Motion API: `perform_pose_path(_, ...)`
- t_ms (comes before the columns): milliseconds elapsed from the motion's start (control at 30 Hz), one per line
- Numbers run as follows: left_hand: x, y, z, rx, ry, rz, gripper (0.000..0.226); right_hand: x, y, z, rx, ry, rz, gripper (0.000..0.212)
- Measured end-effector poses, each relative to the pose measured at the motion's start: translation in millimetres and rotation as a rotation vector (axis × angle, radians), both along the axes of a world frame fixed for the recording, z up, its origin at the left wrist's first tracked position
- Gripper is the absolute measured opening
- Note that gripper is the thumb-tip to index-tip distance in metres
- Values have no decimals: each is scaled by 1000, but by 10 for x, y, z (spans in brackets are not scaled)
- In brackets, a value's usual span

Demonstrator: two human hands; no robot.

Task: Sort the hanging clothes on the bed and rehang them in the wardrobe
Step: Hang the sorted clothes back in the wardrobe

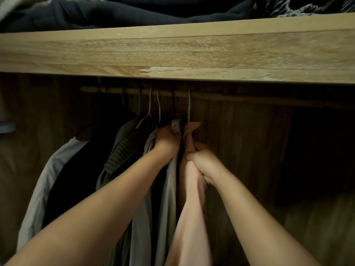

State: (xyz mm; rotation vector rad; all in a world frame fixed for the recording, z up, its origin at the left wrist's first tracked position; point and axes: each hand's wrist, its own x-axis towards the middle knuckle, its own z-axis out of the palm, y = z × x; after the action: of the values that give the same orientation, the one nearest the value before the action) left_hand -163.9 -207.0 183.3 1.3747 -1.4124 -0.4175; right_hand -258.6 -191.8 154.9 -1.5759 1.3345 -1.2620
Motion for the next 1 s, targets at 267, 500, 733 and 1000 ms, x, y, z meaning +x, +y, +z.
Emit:
perform_pose_path(267, 149, 79, -202, -65, -90, 8, 33, 73, 54, -116, 46, -65, -17, 40)
perform_pose_path(500, 266, 591, -459, 22, -33, -252, 55, 77, 260, -362, -6, -79, -71, 45)
perform_pose_path(733, 474, 905, -692, 40, -58, -348, 62, 227, 704, -470, -98, 74, -236, 42)
perform_pose_path(1000, 842, 1366, -981, -63, -321, -506, 42, 452, 1430, -853, 82, 538, -425, 29)
